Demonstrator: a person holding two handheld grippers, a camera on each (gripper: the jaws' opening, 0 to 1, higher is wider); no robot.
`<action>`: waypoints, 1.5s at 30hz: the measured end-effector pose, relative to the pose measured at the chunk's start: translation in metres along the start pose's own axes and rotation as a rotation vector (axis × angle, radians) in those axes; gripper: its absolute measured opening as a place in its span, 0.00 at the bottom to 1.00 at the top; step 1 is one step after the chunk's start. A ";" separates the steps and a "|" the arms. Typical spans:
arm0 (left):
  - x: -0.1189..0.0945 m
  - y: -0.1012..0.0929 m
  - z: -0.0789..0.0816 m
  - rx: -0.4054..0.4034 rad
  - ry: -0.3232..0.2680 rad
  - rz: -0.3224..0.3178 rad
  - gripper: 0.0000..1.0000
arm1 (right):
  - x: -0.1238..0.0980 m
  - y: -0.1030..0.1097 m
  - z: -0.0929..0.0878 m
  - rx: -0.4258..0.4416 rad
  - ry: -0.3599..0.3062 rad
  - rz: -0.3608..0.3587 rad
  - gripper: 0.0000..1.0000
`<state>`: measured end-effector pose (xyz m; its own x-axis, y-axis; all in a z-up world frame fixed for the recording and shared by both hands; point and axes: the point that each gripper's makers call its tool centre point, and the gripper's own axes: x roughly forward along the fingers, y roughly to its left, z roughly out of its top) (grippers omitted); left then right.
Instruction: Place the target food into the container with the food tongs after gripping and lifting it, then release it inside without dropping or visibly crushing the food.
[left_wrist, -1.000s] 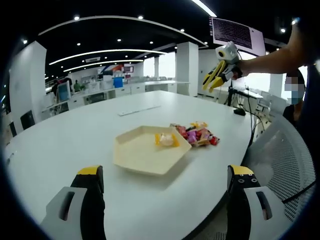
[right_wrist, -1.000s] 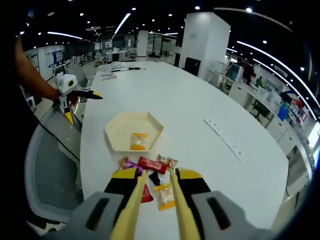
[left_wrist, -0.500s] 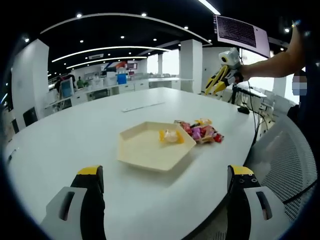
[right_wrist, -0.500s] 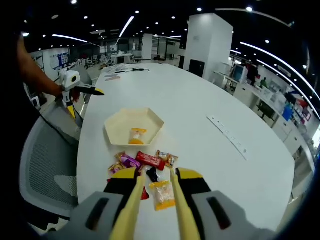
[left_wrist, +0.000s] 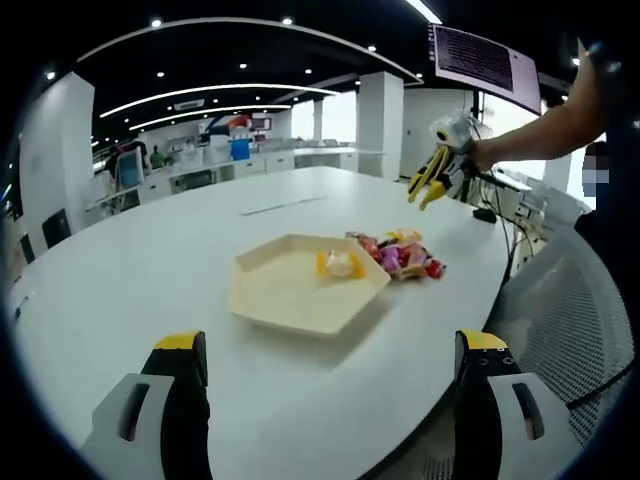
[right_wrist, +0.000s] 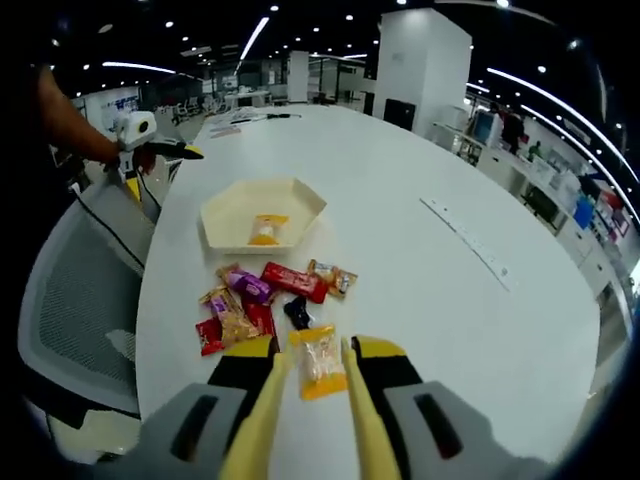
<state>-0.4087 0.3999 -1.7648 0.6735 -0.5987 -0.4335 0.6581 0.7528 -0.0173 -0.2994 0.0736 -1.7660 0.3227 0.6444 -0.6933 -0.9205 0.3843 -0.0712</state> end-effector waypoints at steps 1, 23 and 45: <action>0.000 0.000 0.000 -0.001 0.001 -0.002 1.00 | 0.004 -0.001 -0.004 0.006 0.002 0.004 0.29; 0.002 0.004 -0.003 -0.012 0.027 0.003 1.00 | 0.044 -0.007 -0.029 0.012 0.058 0.029 0.30; 0.003 0.009 -0.006 -0.022 0.041 0.017 1.00 | 0.054 -0.012 -0.041 0.040 0.147 -0.001 0.30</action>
<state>-0.4026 0.4061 -1.7713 0.6694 -0.5746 -0.4709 0.6392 0.7685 -0.0291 -0.2798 0.0770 -1.8319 0.2854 0.5412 -0.7910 -0.9095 0.4132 -0.0455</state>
